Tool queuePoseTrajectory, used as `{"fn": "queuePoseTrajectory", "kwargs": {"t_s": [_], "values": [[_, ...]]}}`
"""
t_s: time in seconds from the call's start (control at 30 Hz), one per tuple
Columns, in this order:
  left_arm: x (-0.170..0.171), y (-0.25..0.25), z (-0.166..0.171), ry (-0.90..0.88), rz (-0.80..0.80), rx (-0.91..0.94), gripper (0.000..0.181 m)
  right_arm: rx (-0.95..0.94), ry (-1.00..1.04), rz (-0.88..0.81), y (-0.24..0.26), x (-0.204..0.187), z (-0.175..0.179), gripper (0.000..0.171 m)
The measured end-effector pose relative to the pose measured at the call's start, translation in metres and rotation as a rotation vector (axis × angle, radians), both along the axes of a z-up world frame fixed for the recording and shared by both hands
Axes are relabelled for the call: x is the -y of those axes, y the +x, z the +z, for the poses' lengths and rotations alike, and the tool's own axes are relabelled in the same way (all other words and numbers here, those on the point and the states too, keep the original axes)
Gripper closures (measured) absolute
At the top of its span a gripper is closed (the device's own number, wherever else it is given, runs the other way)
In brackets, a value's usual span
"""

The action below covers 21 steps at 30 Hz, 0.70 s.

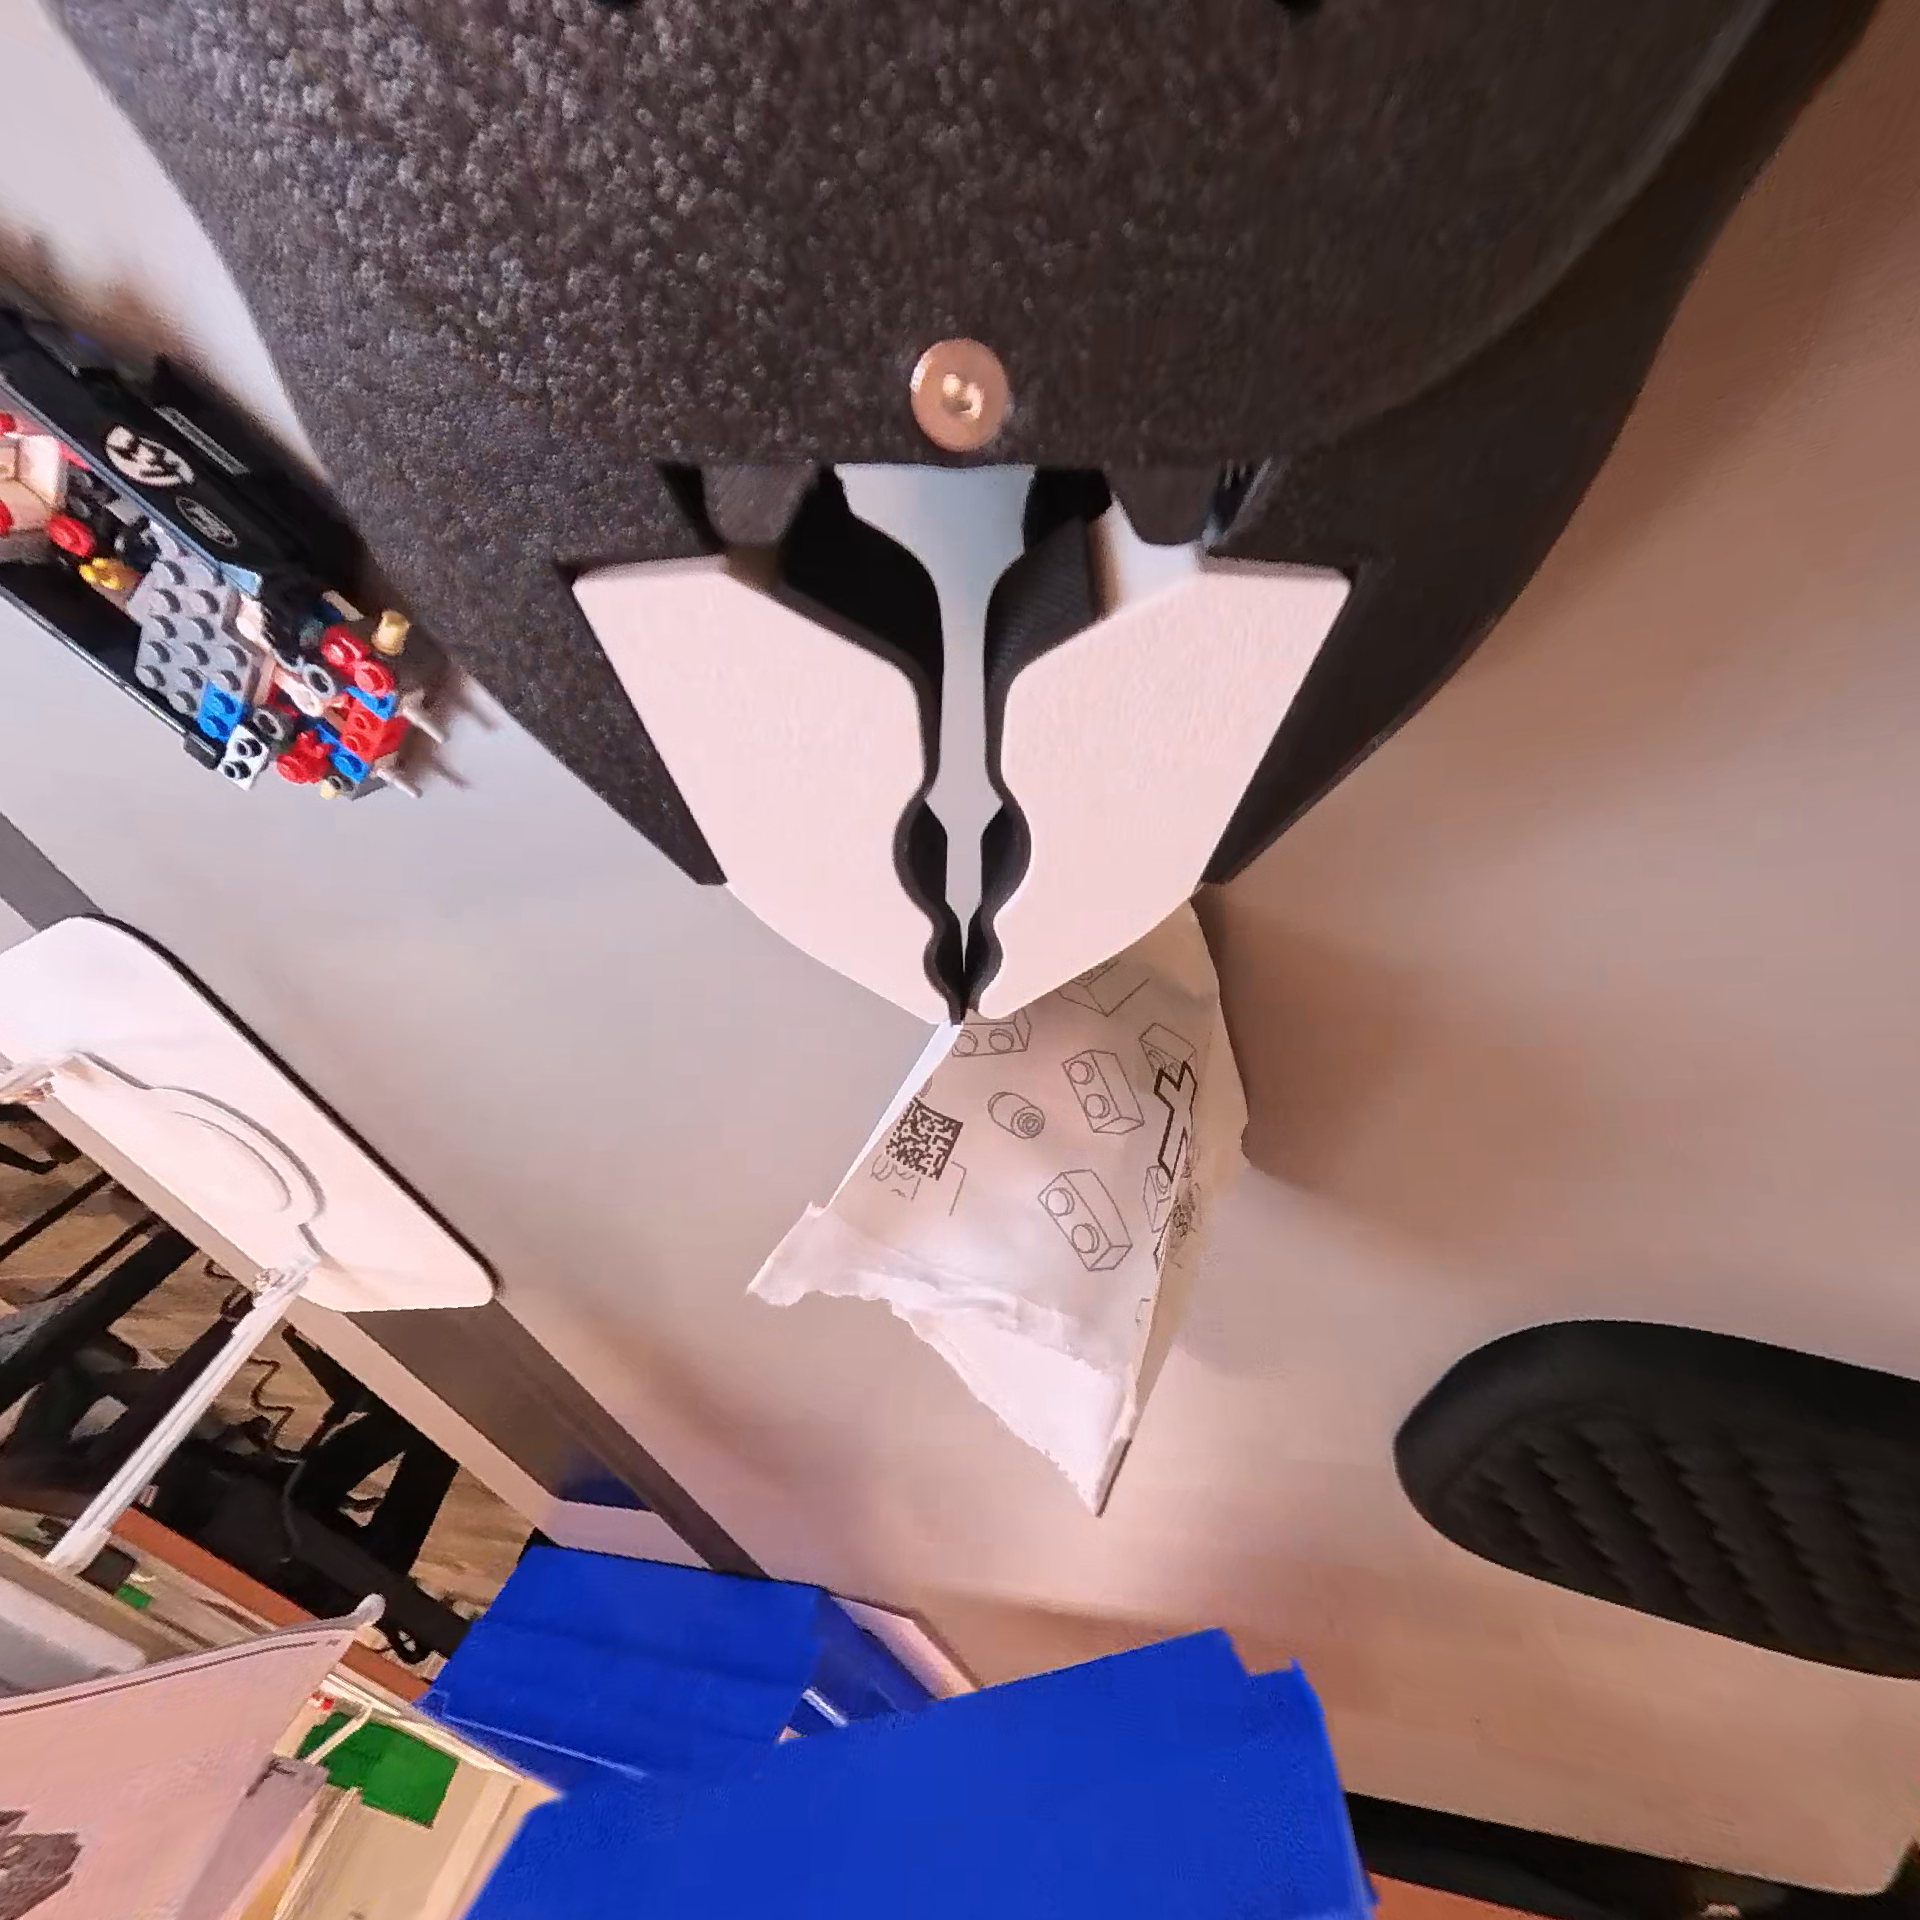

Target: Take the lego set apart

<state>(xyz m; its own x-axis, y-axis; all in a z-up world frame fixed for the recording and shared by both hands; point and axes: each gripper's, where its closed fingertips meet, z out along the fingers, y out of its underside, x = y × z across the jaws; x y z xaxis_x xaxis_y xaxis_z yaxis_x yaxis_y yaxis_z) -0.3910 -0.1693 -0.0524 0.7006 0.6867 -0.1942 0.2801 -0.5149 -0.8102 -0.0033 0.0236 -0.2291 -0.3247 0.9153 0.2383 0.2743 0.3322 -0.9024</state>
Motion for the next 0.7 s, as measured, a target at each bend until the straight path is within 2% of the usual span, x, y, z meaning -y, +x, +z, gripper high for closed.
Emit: {"fn": "queuePoseTrajectory", "kwargs": {"t_s": [0.2,0.27,0.47,0.53,0.57,0.6,0.7], "values": [[0.101,-0.038,-0.089,0.083,0.244,0.336,0.175,0.009,-0.004,0.032,0.009,0.000,0.002,0.171],[0.118,-0.039,-0.108,0.141,0.284,0.411,0.175,0.012,-0.010,0.038,0.009,0.000,0.002,0.171],[0.126,-0.039,-0.137,0.283,0.342,0.562,0.172,0.010,-0.004,0.036,0.010,0.000,0.003,0.171],[0.115,-0.035,-0.134,0.423,0.300,0.622,0.160,0.002,0.003,0.031,0.010,-0.001,0.004,0.171],[0.109,-0.030,-0.129,0.480,0.267,0.657,0.146,0.001,0.004,0.027,0.010,-0.002,0.005,0.171],[0.105,-0.023,-0.127,0.488,0.227,0.674,0.141,0.001,0.004,0.024,0.010,-0.003,0.005,0.171],[0.109,0.011,-0.130,0.320,0.091,0.659,0.141,0.001,0.001,0.019,0.010,-0.004,0.004,0.171]]}}
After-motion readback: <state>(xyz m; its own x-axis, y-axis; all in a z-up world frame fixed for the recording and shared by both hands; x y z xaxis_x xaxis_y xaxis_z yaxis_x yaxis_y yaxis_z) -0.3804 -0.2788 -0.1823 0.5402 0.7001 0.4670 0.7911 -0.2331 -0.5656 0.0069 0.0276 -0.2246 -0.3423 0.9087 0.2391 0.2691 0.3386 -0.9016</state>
